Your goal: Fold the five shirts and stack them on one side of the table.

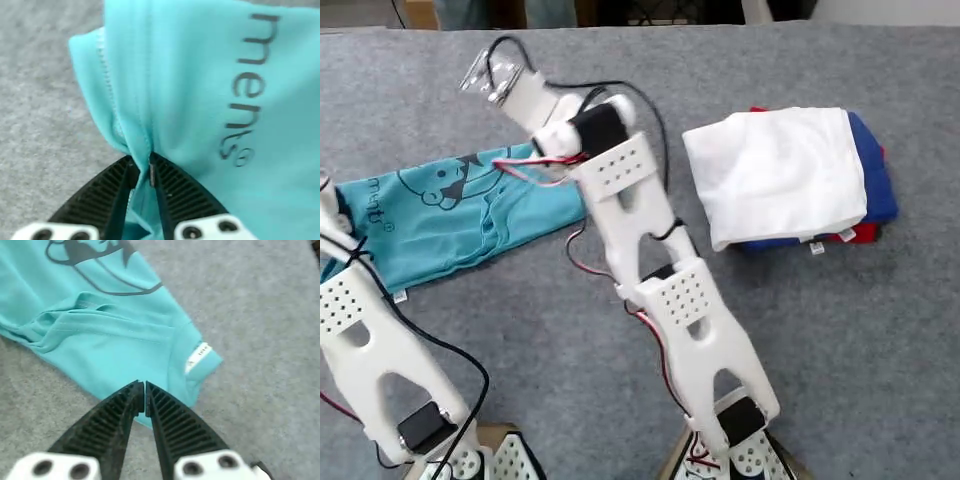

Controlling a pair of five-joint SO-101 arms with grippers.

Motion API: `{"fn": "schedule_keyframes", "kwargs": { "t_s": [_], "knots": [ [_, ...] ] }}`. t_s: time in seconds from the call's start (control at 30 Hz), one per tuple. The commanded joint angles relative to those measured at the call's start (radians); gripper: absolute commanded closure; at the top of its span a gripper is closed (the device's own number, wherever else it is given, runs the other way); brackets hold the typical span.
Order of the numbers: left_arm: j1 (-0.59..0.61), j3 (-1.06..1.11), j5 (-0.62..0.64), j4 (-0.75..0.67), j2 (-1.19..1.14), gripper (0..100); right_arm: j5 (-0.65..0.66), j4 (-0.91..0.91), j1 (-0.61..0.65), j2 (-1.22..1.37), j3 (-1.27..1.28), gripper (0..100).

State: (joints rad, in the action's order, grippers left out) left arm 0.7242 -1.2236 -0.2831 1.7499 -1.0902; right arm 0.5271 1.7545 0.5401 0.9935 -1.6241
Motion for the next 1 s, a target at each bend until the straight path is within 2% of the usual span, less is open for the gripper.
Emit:
{"fn": "schedule_keyframes", "kwargs": {
  "t_s": [0.0, 0.17, 0.4, 0.63, 0.77, 0.97],
  "knots": [
    [-0.087, 0.012, 0.095, 0.011, 0.157, 97, -0.011, 0.008, -0.071, -0.102, -0.048, 98.4],
    [-0.265, 0.096, 0.152, 0.011, 0.273, 97, -0.051, 0.008, -0.149, -0.139, -0.048, 98.4],
    [-0.469, 0.11, 0.325, 0.008, 0.328, 97, -0.084, 0.008, -0.264, -0.196, -0.048, 98.4],
    [-0.659, -0.002, 0.474, 0.005, 0.319, 97, -0.083, 0.008, -0.377, -0.208, -0.047, 98.4],
    [-0.765, -0.064, 0.559, -0.061, 0.319, 97, -0.081, 0.008, -0.419, -0.203, -0.047, 98.4],
    [-0.892, 0.041, 0.652, -0.215, 0.318, 97, -0.081, 0.006, -0.445, -0.203, -0.047, 98.4]
  ]
}}
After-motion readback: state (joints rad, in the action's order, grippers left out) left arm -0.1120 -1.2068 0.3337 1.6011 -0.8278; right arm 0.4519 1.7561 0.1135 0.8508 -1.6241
